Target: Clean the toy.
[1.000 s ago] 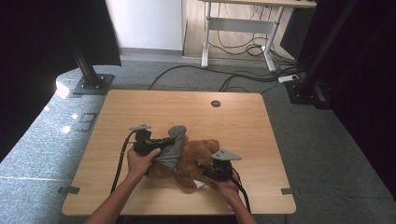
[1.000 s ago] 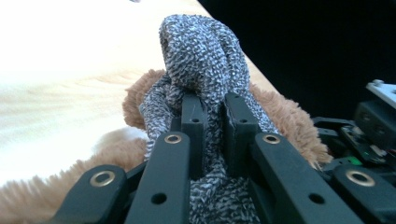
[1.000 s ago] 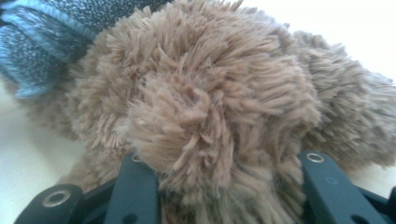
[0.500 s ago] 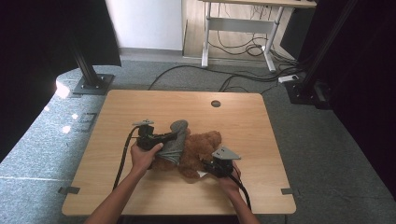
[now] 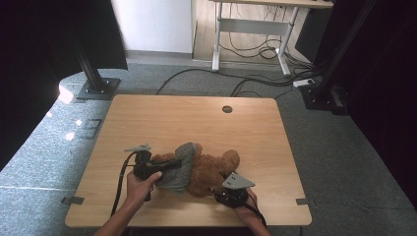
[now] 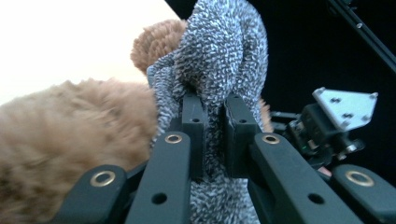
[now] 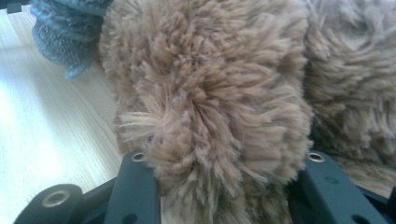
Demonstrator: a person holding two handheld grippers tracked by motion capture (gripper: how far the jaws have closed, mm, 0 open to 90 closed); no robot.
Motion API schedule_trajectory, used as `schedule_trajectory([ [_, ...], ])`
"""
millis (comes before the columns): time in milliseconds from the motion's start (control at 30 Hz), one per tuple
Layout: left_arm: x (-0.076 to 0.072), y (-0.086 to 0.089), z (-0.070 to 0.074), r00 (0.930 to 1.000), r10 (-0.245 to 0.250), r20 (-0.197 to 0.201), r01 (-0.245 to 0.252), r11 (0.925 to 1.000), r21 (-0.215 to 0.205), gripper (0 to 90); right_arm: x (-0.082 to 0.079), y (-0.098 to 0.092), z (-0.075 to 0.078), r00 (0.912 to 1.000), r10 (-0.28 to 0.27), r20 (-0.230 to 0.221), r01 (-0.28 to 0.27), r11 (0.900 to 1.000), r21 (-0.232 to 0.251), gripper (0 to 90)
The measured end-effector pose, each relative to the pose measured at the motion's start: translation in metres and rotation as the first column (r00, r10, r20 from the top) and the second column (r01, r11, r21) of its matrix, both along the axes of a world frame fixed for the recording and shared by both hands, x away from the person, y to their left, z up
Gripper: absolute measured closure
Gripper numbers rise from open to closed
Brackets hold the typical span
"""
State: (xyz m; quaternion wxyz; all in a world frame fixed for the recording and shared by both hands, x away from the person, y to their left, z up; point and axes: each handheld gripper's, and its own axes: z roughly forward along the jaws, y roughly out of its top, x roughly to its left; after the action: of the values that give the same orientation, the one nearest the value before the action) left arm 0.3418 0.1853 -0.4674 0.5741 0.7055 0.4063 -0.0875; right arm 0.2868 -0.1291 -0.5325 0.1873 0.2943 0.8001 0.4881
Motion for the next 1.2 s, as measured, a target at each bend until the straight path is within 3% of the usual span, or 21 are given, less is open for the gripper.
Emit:
schedule_trajectory([
  [200,0.01,-0.044,0.038,0.9956,-0.058,0.073,0.056,0.9981,0.026,79.7,0.006,-0.004,-0.002,0.9998,0.005,-0.022,-0.004,0.999,0.036,58.2],
  [333,0.024,-0.088,0.047,0.9929,-0.107,0.052,0.102,0.9906,0.091,79.2,0.004,-0.003,-0.002,1.0,0.0,-0.009,0.001,1.0,0.028,58.0],
  [400,0.03,-0.108,0.045,0.9916,-0.125,0.033,0.118,0.9809,0.154,78.9,0.003,-0.002,-0.002,1.0,-0.001,0.001,0.001,1.0,0.018,58.0],
  [467,0.038,-0.129,0.033,0.9909,-0.135,0.003,0.128,0.9466,0.296,78.8,0.002,-0.001,-0.002,0.9999,-0.003,0.011,0.003,1.0,0.009,57.9],
  [500,0.041,-0.133,0.025,0.9893,-0.143,-0.03,0.145,0.9401,0.308,78.8,0.001,-0.001,-0.002,0.9998,-0.003,0.019,0.003,1.0,-0.001,57.9],
  [567,0.046,-0.126,0.016,0.9871,-0.142,-0.075,0.156,0.9537,0.257,79.3,0.0,0.0,-0.004,0.9995,-0.002,0.031,0.003,0.999,-0.033,58.0],
  [667,0.046,-0.107,0.012,0.9886,-0.127,-0.08,0.142,0.9661,0.216,79.3,-0.003,0.0,-0.005,0.9993,0.0,0.038,0.001,0.999,-0.033,56.4],
  [767,0.039,-0.09,0.005,0.9913,-0.106,-0.077,0.119,0.9767,0.179,79.5,-0.004,0.0,-0.005,0.9998,0.004,0.022,-0.004,1.0,-0.007,41.6],
  [833,0.033,-0.083,-0.002,0.9914,-0.104,-0.08,0.115,0.982,0.15,79.9,-0.004,-0.001,-0.004,0.9993,0.03,-0.022,-0.029,0.999,0.027,29.4],
  [900,0.028,-0.077,-0.006,0.9925,-0.102,-0.068,0.11,0.9859,0.126,80.0,-0.004,-0.005,0.0,0.9949,0.071,-0.071,-0.067,0.996,0.052,23.4],
  [1000,0.022,-0.073,-0.007,0.9929,-0.107,-0.053,0.112,0.9874,0.112,80.1,-0.004,-0.014,0.005,0.989,0.092,-0.115,-0.078,0.989,0.125,20.4],
  [1200,0.018,-0.065,-0.009,0.9912,-0.121,-0.054,0.125,0.9884,0.085,80.1,-0.001,-0.012,0.006,0.9821,0.121,-0.144,-0.104,0.987,0.119,14.4],
])
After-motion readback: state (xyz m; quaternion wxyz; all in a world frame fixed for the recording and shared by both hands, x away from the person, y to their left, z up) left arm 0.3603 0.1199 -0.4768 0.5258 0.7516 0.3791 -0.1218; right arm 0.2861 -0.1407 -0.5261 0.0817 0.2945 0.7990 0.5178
